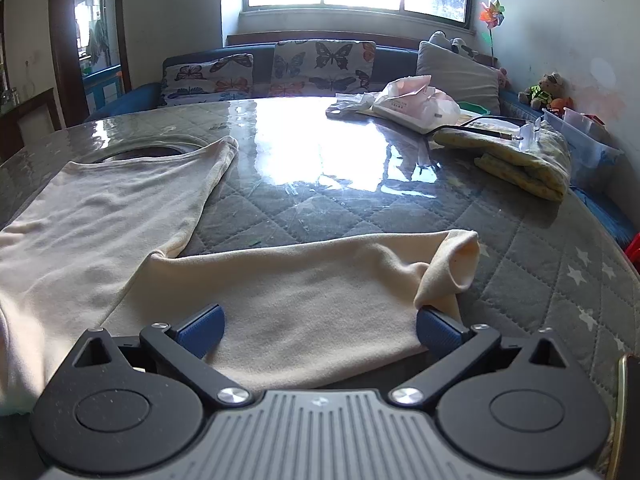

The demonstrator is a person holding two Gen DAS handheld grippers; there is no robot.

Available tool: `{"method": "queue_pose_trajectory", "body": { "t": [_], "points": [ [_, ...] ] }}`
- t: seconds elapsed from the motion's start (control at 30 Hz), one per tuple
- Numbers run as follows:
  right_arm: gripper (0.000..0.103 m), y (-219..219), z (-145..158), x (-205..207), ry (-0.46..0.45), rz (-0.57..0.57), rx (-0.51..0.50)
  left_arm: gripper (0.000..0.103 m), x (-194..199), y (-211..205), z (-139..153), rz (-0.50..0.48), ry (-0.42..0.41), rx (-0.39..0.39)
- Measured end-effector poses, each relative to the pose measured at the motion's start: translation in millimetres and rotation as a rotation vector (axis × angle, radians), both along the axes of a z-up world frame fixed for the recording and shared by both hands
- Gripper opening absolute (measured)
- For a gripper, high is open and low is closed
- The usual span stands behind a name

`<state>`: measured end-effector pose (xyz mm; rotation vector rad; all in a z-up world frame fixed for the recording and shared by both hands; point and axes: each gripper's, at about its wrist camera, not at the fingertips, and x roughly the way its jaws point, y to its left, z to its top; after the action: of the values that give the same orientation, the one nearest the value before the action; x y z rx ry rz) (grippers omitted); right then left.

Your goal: Fold clothes

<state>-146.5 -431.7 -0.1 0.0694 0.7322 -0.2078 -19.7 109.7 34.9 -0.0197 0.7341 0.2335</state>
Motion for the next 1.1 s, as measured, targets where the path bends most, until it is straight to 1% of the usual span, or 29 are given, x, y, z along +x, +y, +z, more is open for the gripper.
{"method": "queue_pose_trajectory", "body": {
  "t": [0.03,0.1,0.2,0.23,0.33,0.43,0.5,0.57,0.63,0.7,0.8,0.83,0.9,0.93,1.0,1.1],
  "points": [
    [0.103,0.5,1.4,0.2,0.004,0.003,0.004,0.038,-0.2,0.7,3.9,0.011,-0.009,0.004],
    [0.103,1.6,3.4,-0.2,0.002,0.012,0.011,0.041,-0.4,0.4,12.0,0.024,-0.029,0.007],
    [0.103,11.0,11.5,-3.1,-0.023,0.047,0.007,0.042,-2.2,-12.8,24.5,-0.024,-0.061,-0.02],
    [0.103,14.7,14.5,-3.8,-0.033,0.061,0.003,0.042,-3.4,-20.3,27.4,-0.061,-0.069,-0.028],
    [0.103,27.3,25.0,-6.3,-0.066,0.114,0.0,0.042,-10.0,-56.5,30.6,-0.238,-0.071,-0.068],
    [0.103,49.0,38.7,-8.8,-0.097,0.222,0.006,0.042,-20.2,-96.0,31.3,-0.439,-0.055,-0.119],
    [0.103,60.5,43.3,-9.7,-0.102,0.275,-0.001,0.042,-28.5,-123.2,31.2,-0.576,-0.037,-0.153],
    [0.102,75.0,48.2,-11.7,-0.104,0.343,-0.008,0.042,-40.9,-150.1,30.6,-0.708,-0.025,-0.161],
    [0.095,89.3,52.7,-13.5,-0.104,0.41,-0.01,0.042,-55.0,-172.8,29.1,-0.829,-0.021,-0.157],
    [0.091,98.0,53.7,-14.4,-0.1,0.443,-0.005,0.042,-67.9,-192.7,25.9,-0.934,-0.014,-0.148],
    [0.074,110.9,56.9,-18.3,-0.093,0.514,0.017,0.042,-83.9,-215.1,16.8,-1.041,0.009,-0.117],
    [0.065,114.8,57.8,-20.3,-0.091,0.537,0.028,0.041,-87.4,-220.4,14.2,-1.059,0.008,-0.093],
    [0.056,120.2,58.7,-24.3,-0.085,0.577,0.05,0.04,-88.8,-225.5,8.8,-1.075,0.018,-0.073],
    [0.05,123.9,59.3,-26.8,-0.08,0.604,0.065,0.038,-89.1,-227.5,6.1,-1.082,0.024,-0.066],
    [0.042,129.5,58.4,-29.2,-0.071,0.643,0.078,0.035,-88.3,-223.0,0.9,-1.094,0.04,-0.054],
    [0.032,141.7,51.3,-30.9,-0.032,0.704,0.086,0.028,-88.0,-220.8,-6.6,-1.099,0.065,-0.032]
  ]
}}
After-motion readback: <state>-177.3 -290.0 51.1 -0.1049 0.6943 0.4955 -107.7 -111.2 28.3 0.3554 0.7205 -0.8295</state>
